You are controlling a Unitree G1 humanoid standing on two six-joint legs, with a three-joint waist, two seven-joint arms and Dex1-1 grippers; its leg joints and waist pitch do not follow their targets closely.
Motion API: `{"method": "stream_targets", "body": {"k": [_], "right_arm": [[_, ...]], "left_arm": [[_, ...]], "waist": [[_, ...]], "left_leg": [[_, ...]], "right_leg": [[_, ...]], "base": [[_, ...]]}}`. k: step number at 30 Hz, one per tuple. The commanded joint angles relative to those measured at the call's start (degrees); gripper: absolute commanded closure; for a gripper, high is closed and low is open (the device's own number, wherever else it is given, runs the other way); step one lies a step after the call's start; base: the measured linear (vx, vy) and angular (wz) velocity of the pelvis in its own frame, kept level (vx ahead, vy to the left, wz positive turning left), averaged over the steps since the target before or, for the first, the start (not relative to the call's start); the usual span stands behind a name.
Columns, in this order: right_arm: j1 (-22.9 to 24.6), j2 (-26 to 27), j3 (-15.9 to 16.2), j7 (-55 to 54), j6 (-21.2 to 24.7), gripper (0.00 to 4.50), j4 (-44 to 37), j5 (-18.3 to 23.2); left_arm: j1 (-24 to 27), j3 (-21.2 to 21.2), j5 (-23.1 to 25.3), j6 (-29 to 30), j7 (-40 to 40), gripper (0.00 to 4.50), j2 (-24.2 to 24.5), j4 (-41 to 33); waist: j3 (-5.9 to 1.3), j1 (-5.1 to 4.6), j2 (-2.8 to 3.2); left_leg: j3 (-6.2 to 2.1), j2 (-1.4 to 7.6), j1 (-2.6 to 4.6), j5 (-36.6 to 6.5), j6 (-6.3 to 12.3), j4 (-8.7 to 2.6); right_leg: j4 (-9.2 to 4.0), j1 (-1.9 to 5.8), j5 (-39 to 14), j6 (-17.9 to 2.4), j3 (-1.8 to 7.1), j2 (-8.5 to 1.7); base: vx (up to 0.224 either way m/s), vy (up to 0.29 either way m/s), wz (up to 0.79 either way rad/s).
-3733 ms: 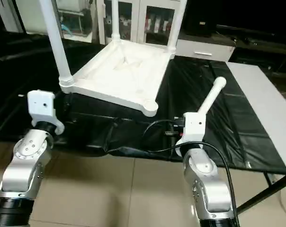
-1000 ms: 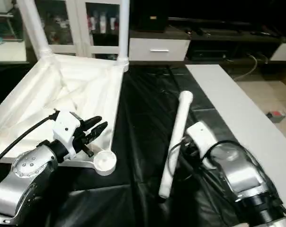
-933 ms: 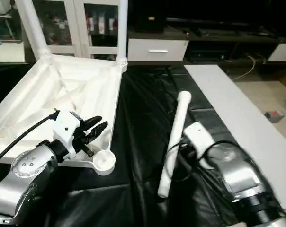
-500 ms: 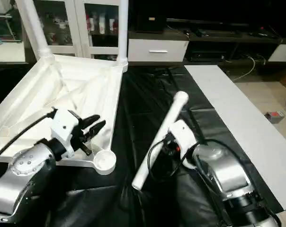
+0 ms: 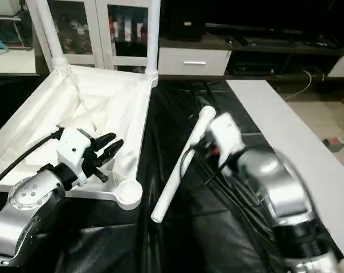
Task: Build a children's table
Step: Pick table leg
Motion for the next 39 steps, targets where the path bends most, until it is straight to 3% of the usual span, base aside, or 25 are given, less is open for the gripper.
{"method": "stream_targets", "body": {"k": [1, 2, 3, 5, 7, 8, 9, 11, 13, 14, 15, 18, 20, 23, 28, 33, 36, 37, 39], "right_arm": [[-3.1, -4.4, 3.4, 5.0, -8.8, 2.32, 5.7, -5.6], [-3.5, -5.0, 4.1, 5.9, -10.0, 2.20, 6.7, -6.3], [-5.0, -6.7, 6.4, 9.1, -14.3, 2.13, 10.2, -8.1], [-5.8, -7.5, 7.6, 10.9, -17.0, 2.02, 12.1, -9.2], [-8.2, -9.8, 11.5, 15.7, -25.1, 1.78, 17.4, -13.2], [-8.3, -9.9, 11.6, 15.9, -25.4, 1.73, 17.6, -13.3], [-11.1, -10.7, 13.8, 20.2, -32.0, 1.68, 23.0, -15.2], [-13.4, -10.4, 14.5, 22.4, -35.8, 1.41, 26.6, -15.6], [-16.1, -9.7, 15.7, 24.3, -40.9, 1.31, 31.1, -16.7], [-17.2, -9.2, 16.1, 25.2, -42.9, 1.23, 32.9, -17.0], [-18.7, -8.0, 16.4, 26.3, -44.9, 1.12, 35.4, -16.9], [-21.7, -5.7, 18.1, 27.5, -50.4, 0.86, 41.2, -18.1], [-23.2, -4.6, 19.7, 26.7, -54.8, 0.68, 45.0, -20.5], [-24.6, -3.2, 21.3, 28.2, -57.6, 0.57, 49.5, -22.5], [-28.2, 1.0, 25.5, 22.7, -65.9, 0.57, 60.3, -29.7], [-28.7, 3.6, 25.5, 21.7, -69.2, 0.57, 64.3, -29.8], [-29.1, 4.6, 26.8, 19.6, -70.2, 0.57, 66.9, -32.3], [-29.6, 5.4, 28.1, 17.0, -71.4, 0.57, 69.3, -34.9], [-30.0, 5.9, 28.8, 16.0, -71.8, 0.57, 70.6, -36.3]], "left_arm": [[-0.5, -0.3, 0.1, 0.2, -0.2, 3.24, -0.3, 0.0], [-0.5, -0.3, 0.1, 0.2, -0.2, 3.24, -0.3, -0.1], [-0.4, -0.4, 0.2, 0.2, 0.0, 3.24, -0.3, -0.2], [-0.3, -0.4, 0.2, 0.2, 0.1, 3.24, -0.3, -0.3], [0.4, -0.6, -0.1, 0.5, -0.3, 3.24, -0.1, -0.9], [0.4, -0.6, -0.1, 0.5, -0.3, 3.24, -0.1, -1.0], [1.1, -0.8, -0.4, 0.8, -0.8, 3.24, 0.1, -1.8], [1.5, -0.8, -0.6, 1.0, -1.0, 3.24, 0.2, -2.3], [1.9, -0.9, -1.1, 1.3, -1.5, 3.24, 0.4, -2.9], [2.1, -1.0, -1.5, 1.4, -1.9, 3.24, 0.5, -3.2], [2.5, -1.3, -1.9, 1.8, -2.5, 3.24, 0.7, -3.9], [3.5, -2.5, -2.8, 2.6, -4.1, 3.24, 1.2, -5.5], [4.1, -3.0, -3.2, 3.3, -4.9, 3.24, 1.5, -6.4], [5.0, -3.4, -3.9, 4.0, -5.8, 3.24, 1.8, -7.5], [6.3, -3.6, -4.5, 5.2, -6.5, 3.24, 2.8, -9.5], [6.5, -3.3, -5.0, 6.1, -6.6, 3.24, 3.2, -10.3], [6.6, -3.4, -5.1, 6.7, -6.9, 3.24, 3.6, -10.7], [6.4, -3.5, -5.2, 7.1, -7.2, 3.24, 3.8, -11.0], [6.2, -3.5, -5.3, 7.4, -7.4, 3.24, 3.9, -11.2]], "waist": [[-2.96, -0.13, -0.29], [-2.96, -0.09, -0.18], [-2.94, -0.17, -0.36], [-2.98, -0.06, -0.62], [-3.19, -0.14, -1.08], [-3.13, -0.18, -0.97], [-3.14, -0.18, -1.51], [-3.07, -0.33, -1.33], [-3.03, -0.42, -1.52], [-2.83, -0.69, -2.21], [-2.76, -0.72, -2.39], [-2.70, -0.97, -2.36], [-2.62, -1.05, -2.76], [-2.58, -1.13, -2.75], [-2.08, -1.56, -3.59], [-2.06, -1.76, -3.46], [-2.08, -1.75, -3.32], [-1.93, -1.62, -3.39], [-1.78, -1.73, -3.38]], "left_leg": [[-0.82, 3.06, 1.53, -12.7, -1.42, -3.85], [-0.87, 3.13, 1.55, -13.0, -1.48, -3.83], [-0.73, 3.00, 1.51, -12.8, -1.05, -3.63], [-0.68, 3.06, 1.41, -12.0, -0.01, -3.52], [-0.71, 3.29, 1.34, -11.1, 0.88, -3.31], [-0.71, 3.20, 1.31, -10.9, 1.13, -3.29], [-0.58, 3.26, 1.20, -10.2, 1.82, -3.11], [-0.51, 3.29, 1.24, -10.3, 2.72, -3.03], [-0.46, 3.35, 1.24, -10.2, 2.86, -2.94], [-0.46, 3.37, 1.03, -10.6, 3.11, -3.02], [-0.37, 3.39, 1.16, -11.6, 3.04, -2.95], [-0.48, 3.59, 1.28, -12.6, 2.43, -3.07], [-0.40, 3.66, 1.41, -13.6, 1.36, -3.15], [-0.35, 3.70, 1.37, -13.1, 1.03, -3.13], [-0.42, 3.60, 1.02, -14.8, 0.39, -3.37], [-0.44, 3.63, 0.95, -14.0, 0.76, -3.31], [-0.36, 3.57, 0.99, -12.9, 1.04, -3.26], [-0.30, 3.59, 1.07, -13.0, 1.07, -3.30], [-0.32, 3.57, 1.09, -14.6, 0.66, -3.44]], "right_leg": [[-5.39, 1.03, -8.2, -8.7, 2.45, -4.40], [-5.36, 0.97, -8.7, -9.0, 2.37, -4.50], [-5.38, 1.03, -8.5, -9.1, 2.42, -4.41], [-5.34, 1.09, -7.5, -9.5, 2.43, -4.51], [-5.03, 1.15, -5.0, -10.4, 2.23, -4.43], [-4.96, 1.13, -4.5, -10.8, 2.19, -4.33], [-4.81, 1.12, -3.4, -11.4, 2.20, -4.36], [-4.67, 1.03, -2.7, -12.8, 2.14, -4.29], [-4.57, 0.96, -2.0, -13.2, 2.11, -4.16], [-4.56, 0.96, -2.9, -13.3, 1.98, -4.18], [-4.76, 0.81, -4.5, -13.2, 2.03, -4.24], [-4.73, 0.57, -6.1, -13.2, 1.98, -4.23], [-4.82, 0.47, -6.5, -13.0, 1.95, -4.09], [-4.54, 0.39, -4.7, -13.3, 1.90, -3.92], [-4.81, 0.24, -8.5, -12.9, 1.90, -4.18], [-4.50, 0.33, -6.4, -12.5, 2.01, -4.00], [-4.26, 0.25, -4.9, -13.0, 1.97, -3.85], [-4.33, 0.19, -4.8, -12.9, 2.00, -3.86], [-4.51, 0.10, -6.7, -12.8, 1.98, -3.82]], "base": [[0.000, 0.000, 0.00], [0.000, 0.000, 0.00], [0.000, 0.000, 0.00], [0.000, 0.000, 0.00], [0.000, 0.000, 0.00], [0.000, 0.000, 0.00], [0.000, 0.000, 0.00], [0.000, 0.000, 0.00], [0.000, 0.000, 0.00], [0.000, 0.000, 0.00], [0.000, 0.000, 0.00], [0.000, 0.000, 0.00], [0.000, 0.000, 0.00], [0.000, 0.000, 0.00], [0.000, 0.000, 0.00], [0.000, 0.000, 0.00], [0.000, 0.000, 0.00], [0.000, 0.000, 0.00], [0.000, 0.000, 0.00]]}}
